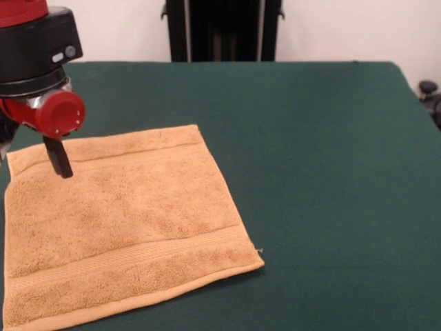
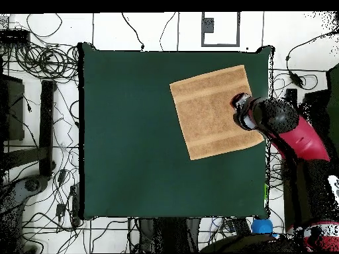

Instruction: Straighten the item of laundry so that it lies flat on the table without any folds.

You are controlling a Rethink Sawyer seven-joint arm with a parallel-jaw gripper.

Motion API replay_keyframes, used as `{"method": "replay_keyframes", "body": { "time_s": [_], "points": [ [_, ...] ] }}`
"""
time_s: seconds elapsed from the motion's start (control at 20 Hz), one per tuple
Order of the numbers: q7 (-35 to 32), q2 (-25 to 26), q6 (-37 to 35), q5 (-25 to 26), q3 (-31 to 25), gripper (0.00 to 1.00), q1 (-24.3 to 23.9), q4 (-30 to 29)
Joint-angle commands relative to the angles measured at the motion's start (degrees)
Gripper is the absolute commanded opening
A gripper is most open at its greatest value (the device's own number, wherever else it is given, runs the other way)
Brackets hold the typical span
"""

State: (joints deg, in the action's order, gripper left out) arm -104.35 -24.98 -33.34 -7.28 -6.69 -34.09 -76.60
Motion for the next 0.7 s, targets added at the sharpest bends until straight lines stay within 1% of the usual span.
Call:
{"method": "replay_keyframes", "body": {
  "time_s": [0.05, 0.35, 0.7],
  "points": [
    [-16.70, 5.98, 5.86, -4.31, -0.87, 0.00, 3.66, -6.72],
    [-13.75, 8.64, 10.90, -6.72, -5.85, 0.00, 1.03, -8.91],
    [-14.96, 8.89, 13.26, -9.52, -6.32, 0.00, 1.84, -10.56]
  ]
}}
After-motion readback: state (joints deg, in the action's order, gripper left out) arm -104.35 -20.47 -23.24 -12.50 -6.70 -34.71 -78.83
